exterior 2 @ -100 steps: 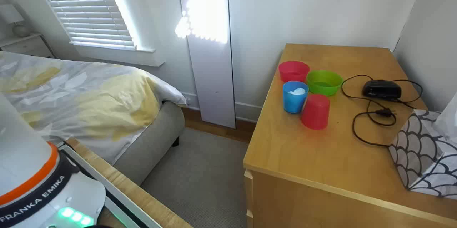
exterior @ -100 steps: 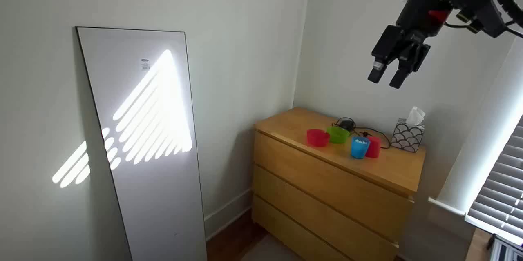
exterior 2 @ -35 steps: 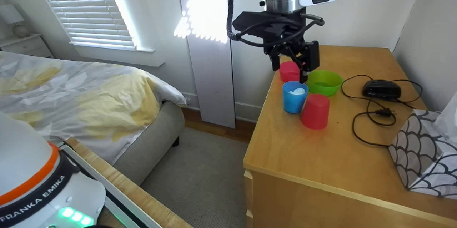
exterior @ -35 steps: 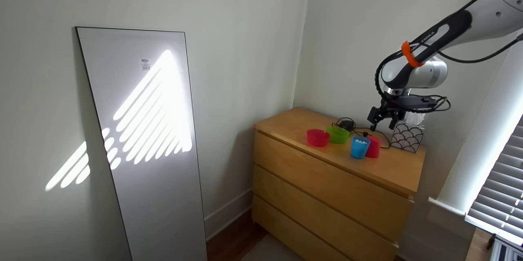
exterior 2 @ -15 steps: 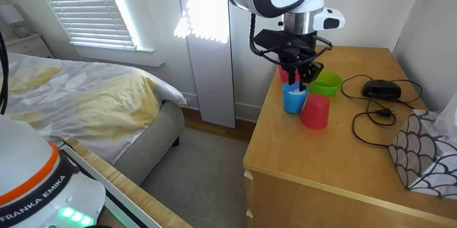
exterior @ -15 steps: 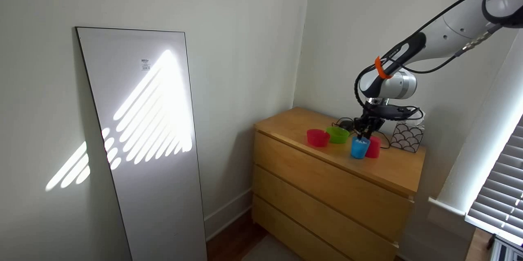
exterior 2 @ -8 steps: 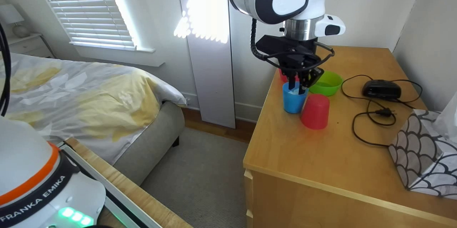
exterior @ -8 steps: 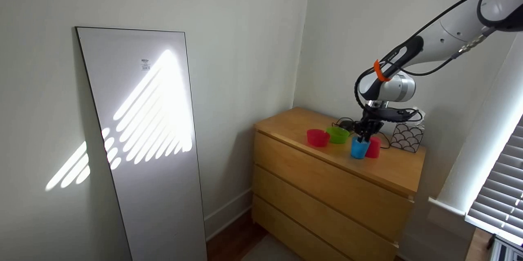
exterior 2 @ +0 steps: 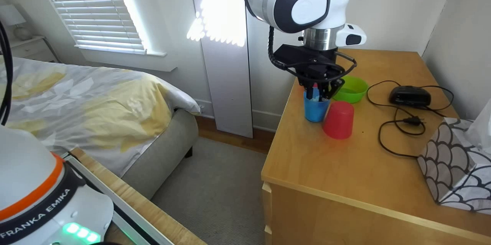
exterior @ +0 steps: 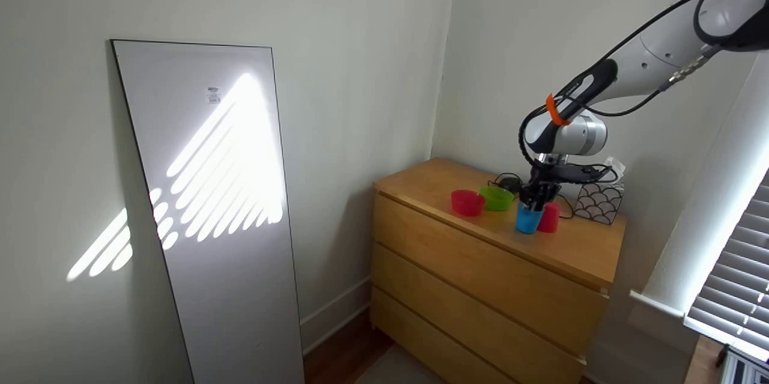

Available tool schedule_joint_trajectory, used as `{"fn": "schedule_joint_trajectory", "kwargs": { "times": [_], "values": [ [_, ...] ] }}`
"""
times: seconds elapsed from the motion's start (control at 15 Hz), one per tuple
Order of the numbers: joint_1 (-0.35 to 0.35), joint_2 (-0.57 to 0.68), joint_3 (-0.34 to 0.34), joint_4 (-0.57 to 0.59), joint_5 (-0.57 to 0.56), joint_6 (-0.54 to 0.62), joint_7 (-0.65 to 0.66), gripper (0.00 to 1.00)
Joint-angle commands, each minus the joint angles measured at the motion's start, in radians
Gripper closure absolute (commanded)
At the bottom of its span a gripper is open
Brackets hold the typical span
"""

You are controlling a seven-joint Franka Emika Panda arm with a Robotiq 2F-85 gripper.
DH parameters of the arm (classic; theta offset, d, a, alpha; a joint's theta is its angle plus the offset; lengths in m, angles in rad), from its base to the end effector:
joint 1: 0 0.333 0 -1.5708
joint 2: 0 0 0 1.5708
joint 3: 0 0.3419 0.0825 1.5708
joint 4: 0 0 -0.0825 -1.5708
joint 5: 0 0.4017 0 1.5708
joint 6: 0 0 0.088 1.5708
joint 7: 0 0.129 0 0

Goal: Remove the cloth from the blue cup, then put it in the green bowl

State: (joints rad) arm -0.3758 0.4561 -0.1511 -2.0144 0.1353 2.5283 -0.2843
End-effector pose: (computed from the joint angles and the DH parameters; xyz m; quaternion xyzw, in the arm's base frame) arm 0.5501 -0.3172 0.2197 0.9856 -0.1658 0.0332 0.0058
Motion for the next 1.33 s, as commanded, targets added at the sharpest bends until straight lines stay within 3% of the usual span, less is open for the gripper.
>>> {"fn": "schedule_joint_trajectory", "kwargs": {
  "times": [0.0,0.27,0.6,0.73,0.93,1.27],
  "values": [
    [-0.01,0.024,0.01,0.009,-0.005,0.033,-0.03,0.57],
    [-0.008,0.037,0.009,0.014,-0.017,0.056,-0.039,0.6],
    [-0.002,0.057,0.0,0.022,-0.043,0.059,-0.038,0.56],
    [0.0,0.061,-0.003,0.026,-0.059,0.058,-0.036,0.66],
    [0.005,0.064,-0.007,0.028,-0.084,0.053,-0.028,1.0],
    [0.016,0.043,-0.009,0.022,-0.109,0.044,-0.01,0.99]
  ]
}}
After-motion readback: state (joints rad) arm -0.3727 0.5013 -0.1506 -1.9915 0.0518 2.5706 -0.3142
